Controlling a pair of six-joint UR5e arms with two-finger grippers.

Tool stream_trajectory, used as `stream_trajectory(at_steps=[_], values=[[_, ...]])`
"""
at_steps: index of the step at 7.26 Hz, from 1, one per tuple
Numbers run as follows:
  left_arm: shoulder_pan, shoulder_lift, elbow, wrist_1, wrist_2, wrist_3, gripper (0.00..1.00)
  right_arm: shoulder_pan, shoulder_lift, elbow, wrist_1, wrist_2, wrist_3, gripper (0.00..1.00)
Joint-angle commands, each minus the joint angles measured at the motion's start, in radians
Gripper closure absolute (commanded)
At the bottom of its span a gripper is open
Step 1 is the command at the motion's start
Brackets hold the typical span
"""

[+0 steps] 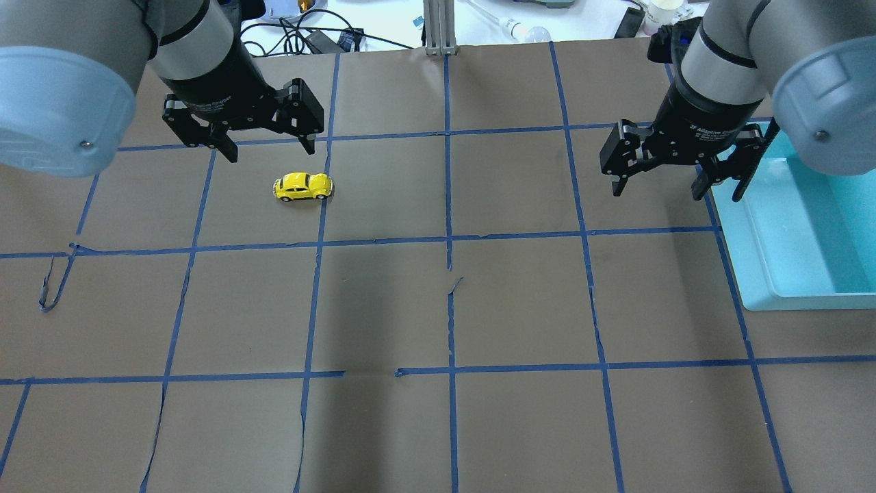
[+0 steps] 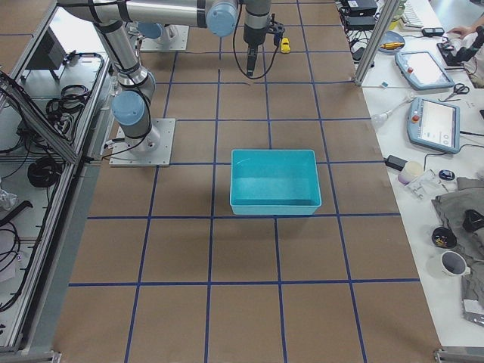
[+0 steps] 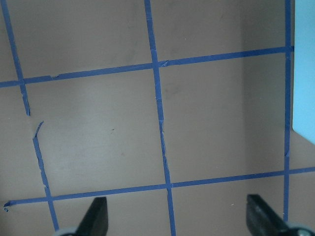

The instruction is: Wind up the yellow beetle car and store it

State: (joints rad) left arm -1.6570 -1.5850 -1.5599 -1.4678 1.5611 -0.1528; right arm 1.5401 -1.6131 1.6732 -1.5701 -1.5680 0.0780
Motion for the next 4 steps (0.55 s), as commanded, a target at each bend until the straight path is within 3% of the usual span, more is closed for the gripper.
stream_trajectory(at_steps=[1, 4], values=[[0.000, 0.000, -0.005, 0.001, -0.001, 0.001, 0.00, 0.000, -0.002, 0.000, 0.001, -0.001, 0.000, 0.00], [0.002, 0.002, -0.005, 0.004, -0.003, 0.002, 0.00, -0.002, -0.001, 0.000, 0.002, -0.001, -0.011, 0.00]])
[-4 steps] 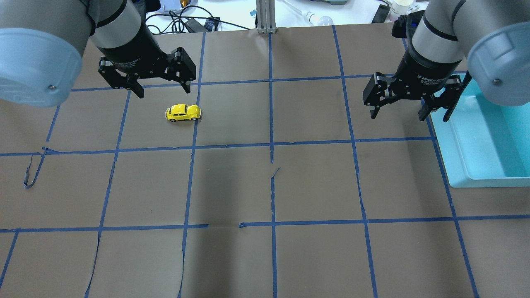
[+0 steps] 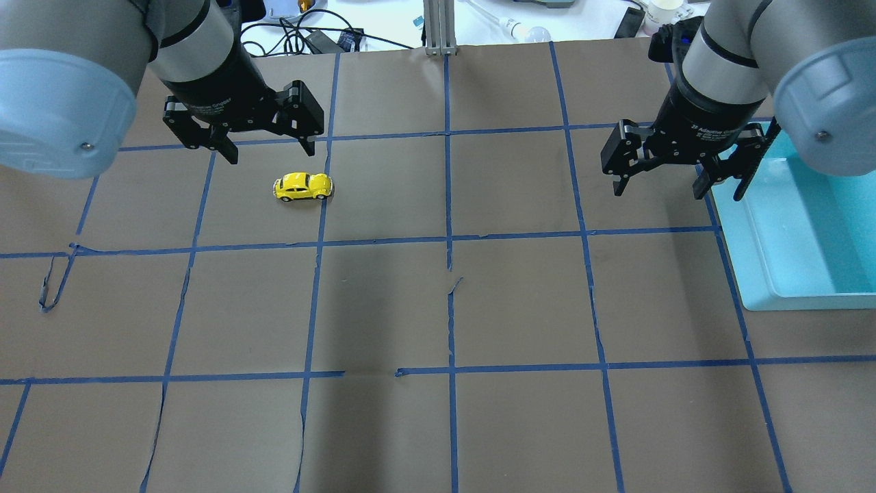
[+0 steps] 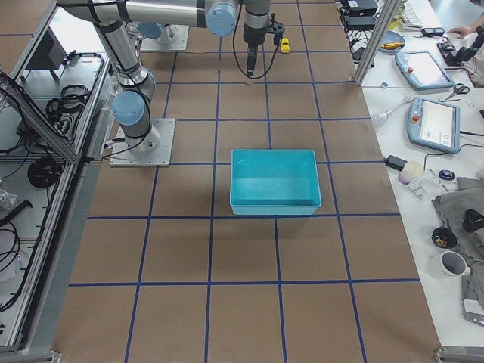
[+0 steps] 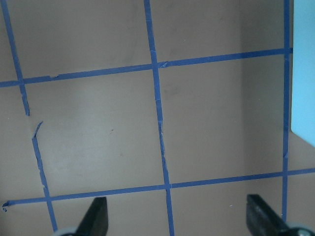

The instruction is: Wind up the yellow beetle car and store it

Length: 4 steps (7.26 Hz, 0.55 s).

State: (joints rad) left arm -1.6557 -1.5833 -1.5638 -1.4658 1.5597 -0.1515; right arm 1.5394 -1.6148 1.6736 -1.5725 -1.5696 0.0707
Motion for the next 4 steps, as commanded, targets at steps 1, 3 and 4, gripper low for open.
stream_trajectory(at_steps=[1, 3, 4], values=[[-0.001, 0.000, -0.001, 0.002, 0.000, 0.000, 0.00, -0.001, 0.001, 0.000, 0.005, 0.000, -0.003, 0.00], [0.001, 0.000, -0.002, 0.002, 0.000, 0.000, 0.00, -0.001, 0.003, 0.000, 0.003, 0.000, -0.003, 0.00], [0.001, 0.000, -0.001, 0.002, 0.000, 0.000, 0.00, 0.002, 0.004, 0.003, 0.011, 0.012, 0.001, 0.00]])
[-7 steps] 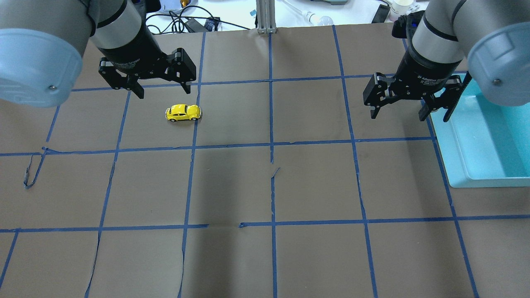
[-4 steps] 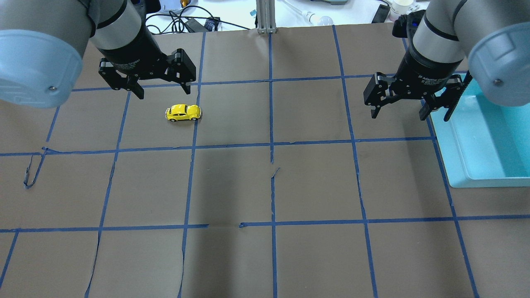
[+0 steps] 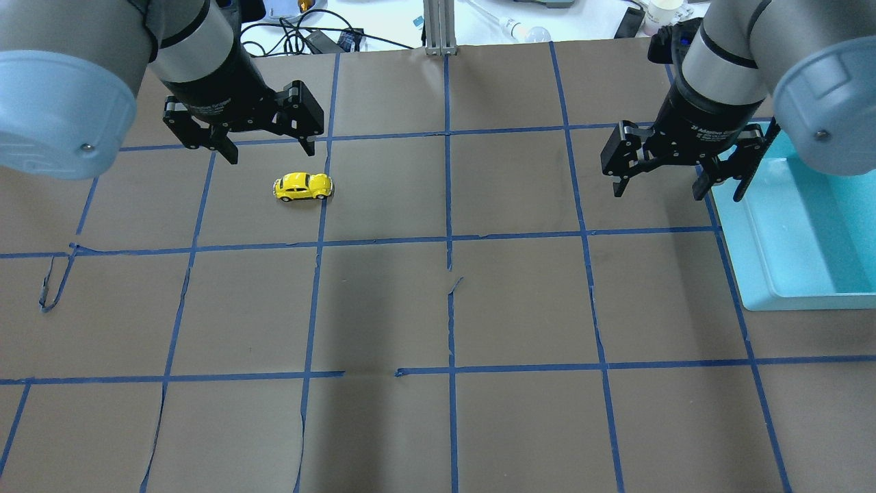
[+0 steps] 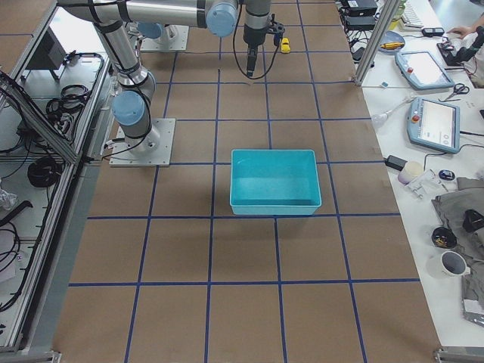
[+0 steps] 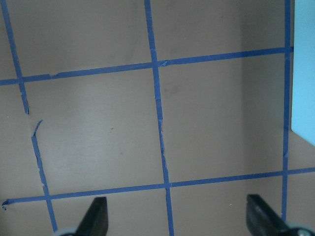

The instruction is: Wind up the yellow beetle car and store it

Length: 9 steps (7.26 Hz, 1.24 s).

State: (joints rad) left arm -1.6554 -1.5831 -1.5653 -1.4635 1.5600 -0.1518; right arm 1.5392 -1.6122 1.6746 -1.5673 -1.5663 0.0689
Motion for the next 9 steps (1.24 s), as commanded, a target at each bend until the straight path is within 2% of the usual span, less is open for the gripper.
stream_trajectory(at_steps=[1, 6, 9], values=[[0.000, 0.000, -0.001, 0.002, 0.000, 0.000, 0.00, -0.001, 0.001, 0.004, 0.018, 0.005, -0.003, 0.00], [0.002, 0.000, -0.001, 0.002, 0.000, 0.003, 0.00, -0.001, 0.005, 0.004, 0.001, 0.000, -0.007, 0.00], [0.003, -0.002, -0.001, 0.000, 0.000, 0.103, 0.00, -0.002, 0.005, 0.005, 0.016, -0.006, -0.079, 0.00]])
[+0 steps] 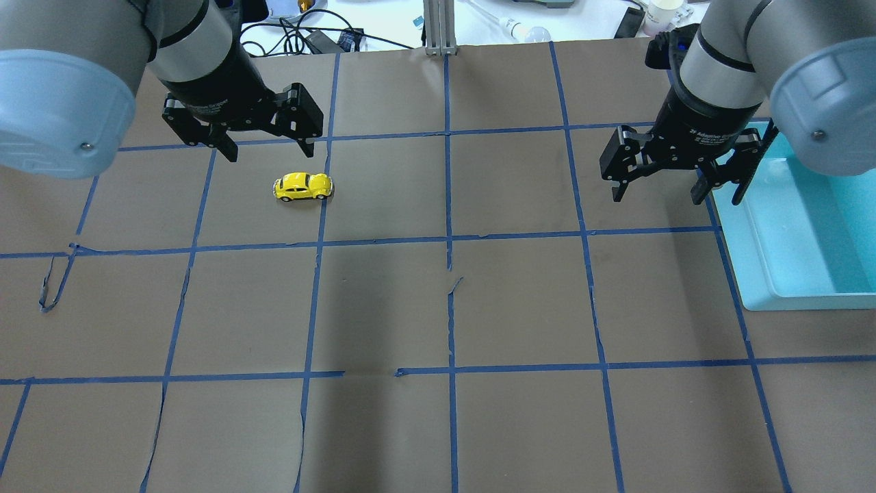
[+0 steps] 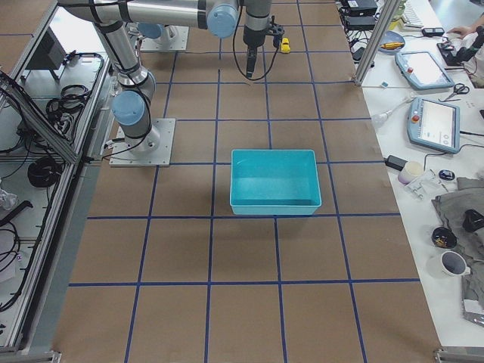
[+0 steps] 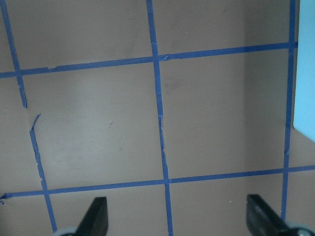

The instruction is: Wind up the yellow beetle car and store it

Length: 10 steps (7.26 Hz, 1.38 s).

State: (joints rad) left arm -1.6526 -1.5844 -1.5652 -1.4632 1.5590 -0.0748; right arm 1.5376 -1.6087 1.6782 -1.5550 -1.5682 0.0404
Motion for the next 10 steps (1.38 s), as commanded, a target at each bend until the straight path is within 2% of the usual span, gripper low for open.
stream_trajectory(at_steps=[1, 2, 3, 8, 10], values=[[-0.001, 0.000, -0.001, 0.000, 0.001, 0.026, 0.00, -0.002, -0.002, 0.002, 0.006, -0.007, -0.051, 0.00], [0.000, 0.000, -0.001, 0.001, 0.001, 0.026, 0.00, -0.002, 0.000, 0.002, 0.004, -0.012, -0.056, 0.00], [-0.001, 0.000, -0.003, 0.000, 0.004, 0.026, 0.00, -0.005, 0.000, 0.002, 0.007, -0.057, -0.059, 0.00], [0.003, -0.021, 0.008, -0.005, 0.003, 0.024, 0.00, -0.005, -0.005, 0.000, -0.009, -0.064, -0.057, 0.00], [0.016, -0.072, -0.001, 0.065, 0.000, 0.100, 0.00, -0.005, -0.003, 0.000, 0.006, -0.065, -0.057, 0.00]])
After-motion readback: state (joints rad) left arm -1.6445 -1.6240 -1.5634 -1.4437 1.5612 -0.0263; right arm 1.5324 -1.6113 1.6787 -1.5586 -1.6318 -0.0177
